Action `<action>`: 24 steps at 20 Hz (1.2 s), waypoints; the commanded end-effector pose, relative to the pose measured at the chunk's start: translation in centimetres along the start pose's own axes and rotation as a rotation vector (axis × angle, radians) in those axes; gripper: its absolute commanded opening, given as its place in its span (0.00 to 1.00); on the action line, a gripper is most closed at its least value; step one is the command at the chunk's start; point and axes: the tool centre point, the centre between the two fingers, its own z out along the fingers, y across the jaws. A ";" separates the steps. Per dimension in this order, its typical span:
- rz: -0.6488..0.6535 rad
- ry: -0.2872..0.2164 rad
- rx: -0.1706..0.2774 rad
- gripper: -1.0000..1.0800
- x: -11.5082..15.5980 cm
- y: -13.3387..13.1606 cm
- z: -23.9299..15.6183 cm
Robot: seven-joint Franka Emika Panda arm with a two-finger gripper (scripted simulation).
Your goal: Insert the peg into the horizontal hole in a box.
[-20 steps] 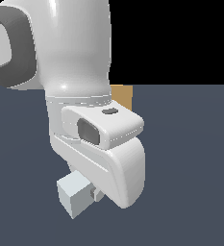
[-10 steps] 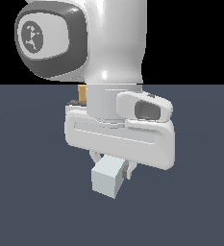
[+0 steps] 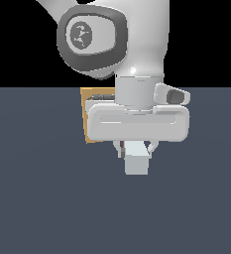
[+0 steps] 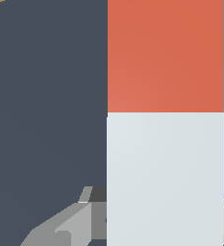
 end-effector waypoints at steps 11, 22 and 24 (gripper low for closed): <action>-0.288 0.000 -0.003 0.00 4.6 1.4 -1.2; -0.306 0.001 -0.003 0.00 4.9 1.4 -1.3; -0.307 0.000 -0.002 0.00 4.8 1.4 -1.3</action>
